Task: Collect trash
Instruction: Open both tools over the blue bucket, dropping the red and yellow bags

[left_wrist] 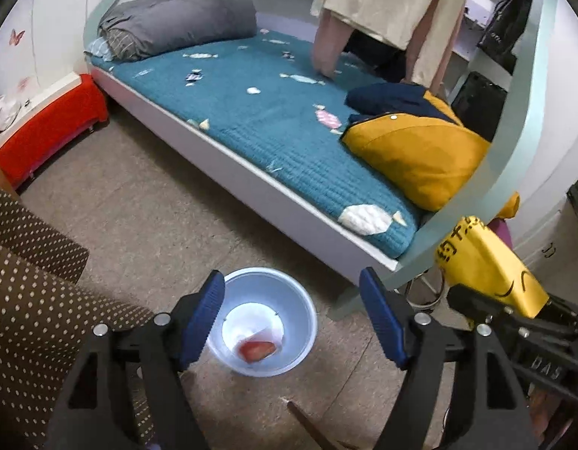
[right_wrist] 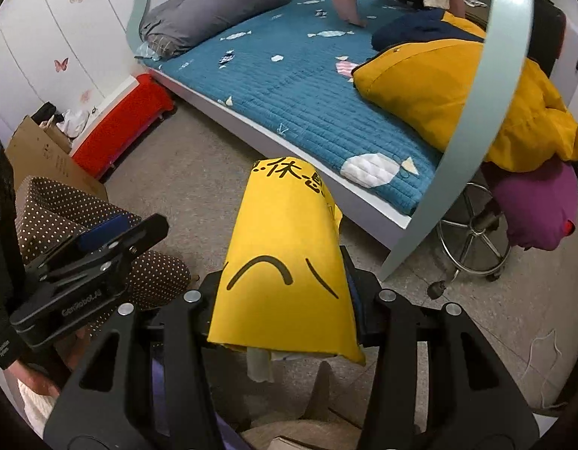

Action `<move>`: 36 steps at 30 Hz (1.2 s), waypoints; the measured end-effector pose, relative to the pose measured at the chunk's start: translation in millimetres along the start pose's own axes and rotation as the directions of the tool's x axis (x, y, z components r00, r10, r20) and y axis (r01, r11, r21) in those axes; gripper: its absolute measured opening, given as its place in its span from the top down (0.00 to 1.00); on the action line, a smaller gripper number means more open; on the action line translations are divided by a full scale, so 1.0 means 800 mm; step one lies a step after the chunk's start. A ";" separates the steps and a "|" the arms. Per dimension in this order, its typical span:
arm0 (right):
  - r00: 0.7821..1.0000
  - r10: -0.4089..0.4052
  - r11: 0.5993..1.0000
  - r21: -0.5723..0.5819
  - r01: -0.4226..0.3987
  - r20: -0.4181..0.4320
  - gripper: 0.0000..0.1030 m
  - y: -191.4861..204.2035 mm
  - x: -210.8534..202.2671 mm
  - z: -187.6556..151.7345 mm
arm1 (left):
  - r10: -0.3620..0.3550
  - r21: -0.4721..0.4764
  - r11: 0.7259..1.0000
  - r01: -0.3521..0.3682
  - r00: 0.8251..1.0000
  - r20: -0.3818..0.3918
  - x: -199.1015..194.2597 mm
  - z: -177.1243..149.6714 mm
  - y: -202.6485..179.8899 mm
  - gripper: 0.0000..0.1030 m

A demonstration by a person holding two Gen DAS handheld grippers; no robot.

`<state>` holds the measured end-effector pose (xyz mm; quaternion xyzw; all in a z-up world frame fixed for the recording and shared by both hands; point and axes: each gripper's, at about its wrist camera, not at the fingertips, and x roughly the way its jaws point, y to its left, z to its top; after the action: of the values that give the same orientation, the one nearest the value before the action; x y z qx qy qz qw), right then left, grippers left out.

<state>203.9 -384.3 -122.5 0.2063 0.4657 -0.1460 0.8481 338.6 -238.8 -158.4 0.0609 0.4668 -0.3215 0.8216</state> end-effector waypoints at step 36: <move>0.999 0.026 0.992 -0.122 -0.031 -0.044 0.16 0.076 0.020 -0.014 | 0.165 -0.057 0.985 -0.162 0.985 0.051 -0.073 -0.044 0.060 0.29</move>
<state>231.0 -327.0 -128.2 0.1636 0.4888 -0.1009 0.8509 320.1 -159.8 -140.6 0.0684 0.4455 -0.2420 0.8592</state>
